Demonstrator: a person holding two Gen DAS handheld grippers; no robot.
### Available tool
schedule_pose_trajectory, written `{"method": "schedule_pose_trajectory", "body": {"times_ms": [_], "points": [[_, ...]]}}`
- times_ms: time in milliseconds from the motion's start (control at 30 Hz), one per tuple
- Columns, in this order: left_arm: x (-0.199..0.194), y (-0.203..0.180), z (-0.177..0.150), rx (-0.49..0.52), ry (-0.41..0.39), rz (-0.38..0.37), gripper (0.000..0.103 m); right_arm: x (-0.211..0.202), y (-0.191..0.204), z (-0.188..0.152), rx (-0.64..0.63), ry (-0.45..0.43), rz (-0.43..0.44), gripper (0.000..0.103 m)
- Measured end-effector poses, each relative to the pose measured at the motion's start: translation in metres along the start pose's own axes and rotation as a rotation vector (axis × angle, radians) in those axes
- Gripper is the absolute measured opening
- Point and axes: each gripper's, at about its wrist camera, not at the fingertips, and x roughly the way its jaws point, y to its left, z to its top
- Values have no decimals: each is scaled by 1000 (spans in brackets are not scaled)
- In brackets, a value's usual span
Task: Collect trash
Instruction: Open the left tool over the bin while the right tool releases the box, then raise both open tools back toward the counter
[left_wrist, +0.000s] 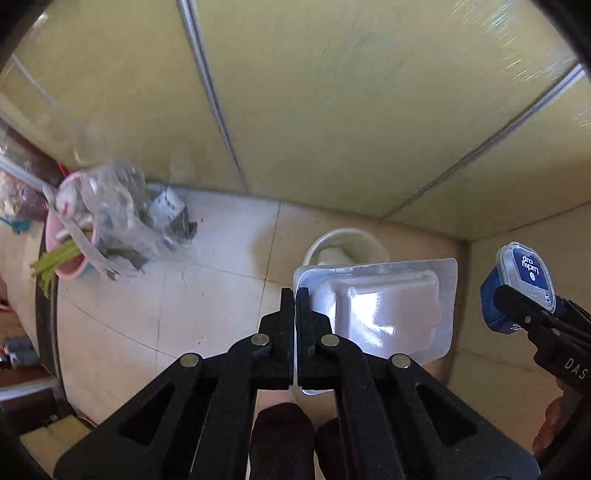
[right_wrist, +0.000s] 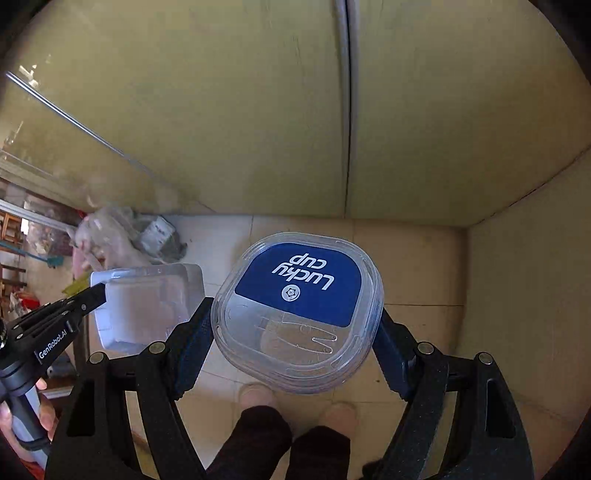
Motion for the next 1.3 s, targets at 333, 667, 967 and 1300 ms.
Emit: {"method": "schedule_pose_trajectory", "body": {"times_ms": [333, 667, 967, 1300], "points": [[145, 31, -24, -65, 22, 63, 0, 148, 0, 2, -20, 52, 68, 77], [202, 17, -31, -23, 44, 80, 0, 188, -19, -1, 7, 119, 124, 77], [225, -15, -29, 28, 86, 20, 0, 174, -29, -3, -16, 79, 87, 77], [218, -53, -21, 109, 132, -39, 25, 143, -32, -10, 18, 18, 37, 77]]}}
